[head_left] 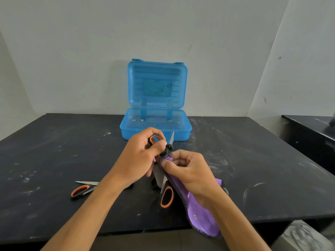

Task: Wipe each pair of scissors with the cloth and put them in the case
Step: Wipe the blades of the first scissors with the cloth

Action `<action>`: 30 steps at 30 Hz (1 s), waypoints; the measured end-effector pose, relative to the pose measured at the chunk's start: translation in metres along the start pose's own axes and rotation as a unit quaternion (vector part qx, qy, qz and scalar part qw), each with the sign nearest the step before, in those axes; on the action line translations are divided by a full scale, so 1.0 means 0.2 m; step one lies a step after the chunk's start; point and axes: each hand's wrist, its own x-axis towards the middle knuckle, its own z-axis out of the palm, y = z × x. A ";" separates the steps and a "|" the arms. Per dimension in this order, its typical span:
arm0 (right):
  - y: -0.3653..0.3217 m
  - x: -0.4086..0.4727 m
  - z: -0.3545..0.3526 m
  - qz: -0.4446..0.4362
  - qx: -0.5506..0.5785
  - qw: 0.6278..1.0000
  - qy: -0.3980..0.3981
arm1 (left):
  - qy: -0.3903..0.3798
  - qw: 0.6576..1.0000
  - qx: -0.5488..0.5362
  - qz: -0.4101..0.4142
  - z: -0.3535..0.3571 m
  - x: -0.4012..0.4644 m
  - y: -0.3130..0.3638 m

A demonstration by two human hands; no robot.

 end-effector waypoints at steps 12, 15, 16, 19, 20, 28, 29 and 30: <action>-0.02 -0.05 -0.06 0.012 0.032 0.999 -0.025 | 0.067 0.994 -0.079 -0.017 -0.01 0.00 -0.01; -0.01 -0.06 -0.05 0.003 0.025 0.999 -0.037 | 0.085 0.993 -0.079 -0.003 0.00 0.00 0.00; -0.01 -0.06 -0.05 -0.002 0.020 0.999 -0.030 | 0.088 0.993 -0.078 -0.002 0.00 0.00 0.00; 0.00 -0.06 -0.06 -0.017 -0.007 1.000 -0.006 | 0.090 0.993 -0.074 -0.005 0.01 0.01 0.00; 0.00 -0.06 -0.07 -0.019 -0.011 1.000 -0.005 | 0.090 0.993 -0.070 -0.006 0.01 0.01 -0.01; 0.03 -0.08 -0.15 -0.028 -0.054 0.998 0.019 | 0.104 0.992 -0.066 -0.014 -0.02 0.01 -0.05; 0.04 -0.08 -0.16 -0.028 -0.053 0.998 0.025 | 0.111 0.991 -0.069 -0.013 -0.02 0.02 -0.05; 0.04 -0.07 -0.18 -0.029 -0.054 0.998 0.032 | 0.119 0.990 -0.073 -0.010 -0.02 0.02 -0.05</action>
